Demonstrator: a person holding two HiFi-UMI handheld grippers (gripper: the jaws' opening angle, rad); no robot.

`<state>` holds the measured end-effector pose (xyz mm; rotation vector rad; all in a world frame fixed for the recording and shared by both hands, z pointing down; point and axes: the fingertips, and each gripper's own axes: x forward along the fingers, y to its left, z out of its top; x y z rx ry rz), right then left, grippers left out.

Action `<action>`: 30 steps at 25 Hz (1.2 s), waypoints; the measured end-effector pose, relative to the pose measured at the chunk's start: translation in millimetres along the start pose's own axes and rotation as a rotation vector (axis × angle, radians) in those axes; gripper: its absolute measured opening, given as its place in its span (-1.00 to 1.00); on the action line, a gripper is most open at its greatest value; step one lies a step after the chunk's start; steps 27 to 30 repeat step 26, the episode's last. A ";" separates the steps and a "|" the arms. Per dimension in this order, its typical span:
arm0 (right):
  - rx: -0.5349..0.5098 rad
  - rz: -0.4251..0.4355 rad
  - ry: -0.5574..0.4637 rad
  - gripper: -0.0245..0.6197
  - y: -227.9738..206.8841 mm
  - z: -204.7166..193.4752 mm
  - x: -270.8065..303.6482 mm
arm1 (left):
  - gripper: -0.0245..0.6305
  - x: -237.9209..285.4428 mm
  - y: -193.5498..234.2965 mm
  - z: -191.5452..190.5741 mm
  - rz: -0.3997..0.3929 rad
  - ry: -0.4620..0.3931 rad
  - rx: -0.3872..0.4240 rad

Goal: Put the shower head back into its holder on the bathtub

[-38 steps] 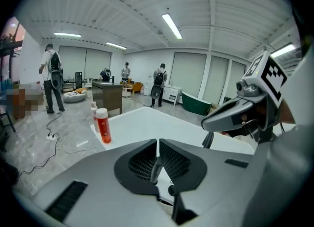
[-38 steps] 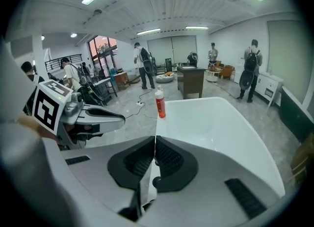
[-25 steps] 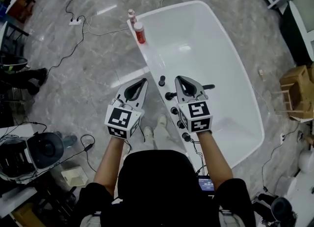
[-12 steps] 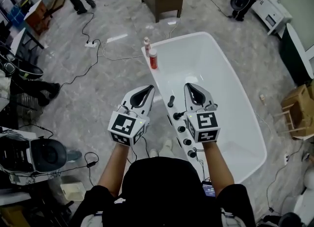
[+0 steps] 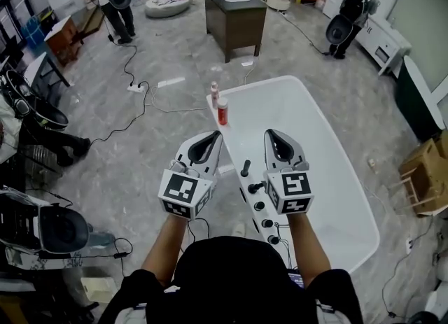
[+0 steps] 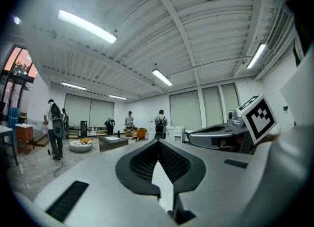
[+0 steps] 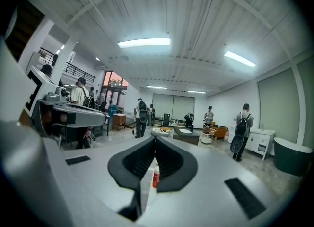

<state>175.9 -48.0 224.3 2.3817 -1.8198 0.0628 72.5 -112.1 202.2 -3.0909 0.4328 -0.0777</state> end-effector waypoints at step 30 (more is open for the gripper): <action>0.046 0.026 -0.019 -0.85 9.7 10.2 -17.0 | -0.88 -8.2 -13.5 15.6 -0.008 -0.031 -0.012</action>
